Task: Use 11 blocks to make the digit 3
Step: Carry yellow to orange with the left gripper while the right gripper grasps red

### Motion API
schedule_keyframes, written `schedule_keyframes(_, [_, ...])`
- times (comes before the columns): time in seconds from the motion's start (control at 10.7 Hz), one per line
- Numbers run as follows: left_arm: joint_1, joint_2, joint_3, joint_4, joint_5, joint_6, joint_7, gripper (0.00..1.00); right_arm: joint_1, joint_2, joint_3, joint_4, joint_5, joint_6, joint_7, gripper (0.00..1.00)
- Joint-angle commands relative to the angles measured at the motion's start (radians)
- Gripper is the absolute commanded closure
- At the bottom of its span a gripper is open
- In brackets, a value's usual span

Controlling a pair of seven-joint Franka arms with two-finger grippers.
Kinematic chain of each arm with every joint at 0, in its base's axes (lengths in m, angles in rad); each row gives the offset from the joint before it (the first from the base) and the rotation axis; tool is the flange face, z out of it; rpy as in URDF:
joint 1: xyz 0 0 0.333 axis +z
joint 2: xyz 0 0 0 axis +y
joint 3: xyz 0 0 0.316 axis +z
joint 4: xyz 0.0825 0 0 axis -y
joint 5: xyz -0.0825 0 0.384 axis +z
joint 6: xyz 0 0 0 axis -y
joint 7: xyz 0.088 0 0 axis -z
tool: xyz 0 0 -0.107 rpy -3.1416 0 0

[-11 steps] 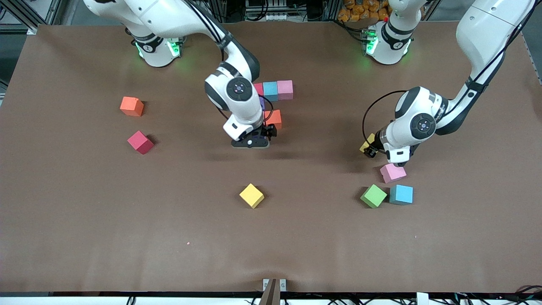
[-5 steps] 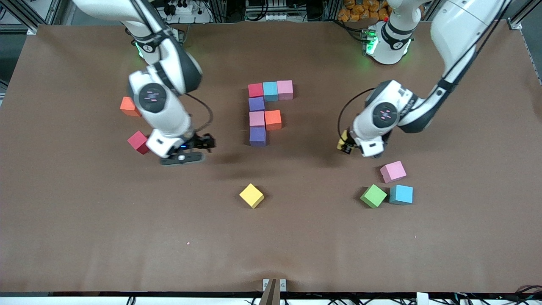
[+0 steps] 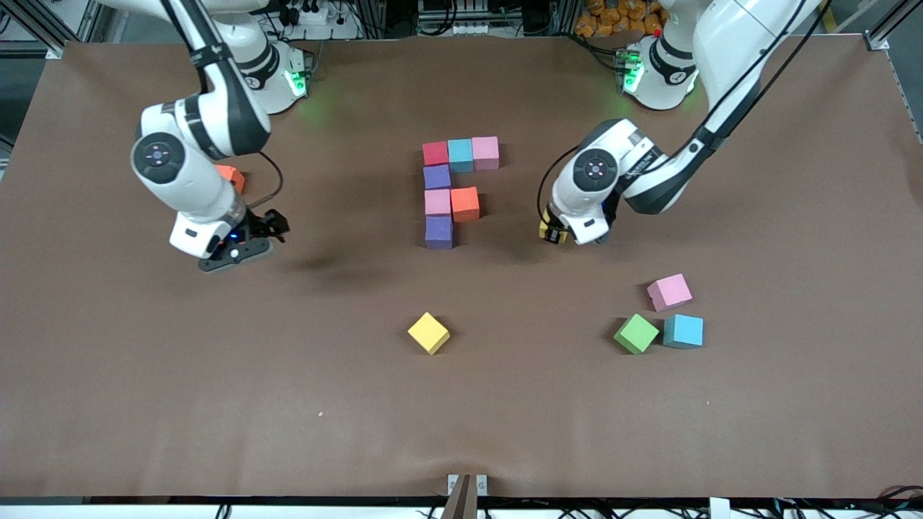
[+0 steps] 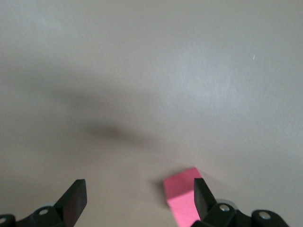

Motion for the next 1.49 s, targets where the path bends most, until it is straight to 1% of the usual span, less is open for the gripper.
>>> schedule_keyframes(0.0, [-0.060, 0.033, 0.003, 0.036, -0.036, 0.012, -0.110, 0.93, -0.103, -0.037, 0.019, -0.139, 0.002, 0.120, -0.201, 0.00])
schedule_keyframes(0.09, [-0.090, 0.053, 0.004, 0.048, -0.043, 0.028, -0.156, 0.93, -0.153, -0.028, 0.019, -0.150, 0.000, 0.148, -0.291, 0.00])
schedule_keyframes(0.28, [-0.142, 0.090, 0.004, 0.066, -0.045, 0.061, -0.248, 0.93, -0.197, -0.011, 0.019, -0.151, 0.000, 0.154, -0.370, 0.00])
schedule_keyframes(0.37, [-0.158, 0.102, 0.006, 0.072, -0.045, 0.074, -0.273, 0.93, -0.215, 0.029, 0.019, -0.150, 0.000, 0.184, -0.414, 0.00])
schedule_keyframes(0.47, [-0.170, 0.110, 0.006, 0.073, -0.045, 0.094, -0.299, 0.93, -0.218, 0.056, 0.018, -0.150, 0.002, 0.223, -0.451, 0.00])
schedule_keyframes(0.56, [-0.185, 0.116, 0.006, 0.073, -0.046, 0.116, -0.328, 0.93, -0.226, 0.078, 0.019, -0.150, 0.002, 0.225, -0.453, 0.00])
schedule_keyframes(0.84, [-0.196, 0.116, 0.007, 0.073, -0.045, 0.156, -0.443, 0.94, -0.223, 0.095, 0.021, -0.160, 0.003, 0.226, -0.461, 0.00])
schedule_keyframes(0.93, [-0.198, 0.117, 0.007, 0.071, -0.045, 0.162, -0.454, 0.94, -0.221, 0.101, 0.021, -0.167, 0.003, 0.232, -0.481, 0.00])
schedule_keyframes(1.12, [-0.198, 0.117, 0.007, 0.066, -0.045, 0.162, -0.457, 0.94, -0.221, 0.124, 0.021, -0.196, 0.003, 0.299, -0.487, 0.00])
schedule_keyframes(1.31, [-0.202, 0.117, 0.007, 0.060, -0.043, 0.194, -0.497, 0.94, -0.221, 0.159, 0.019, -0.196, 0.002, 0.336, -0.514, 0.00])
schedule_keyframes(1.4, [-0.210, 0.117, 0.009, 0.060, -0.045, 0.196, -0.499, 0.94, -0.220, 0.173, 0.019, -0.196, -0.004, 0.353, -0.516, 0.03])
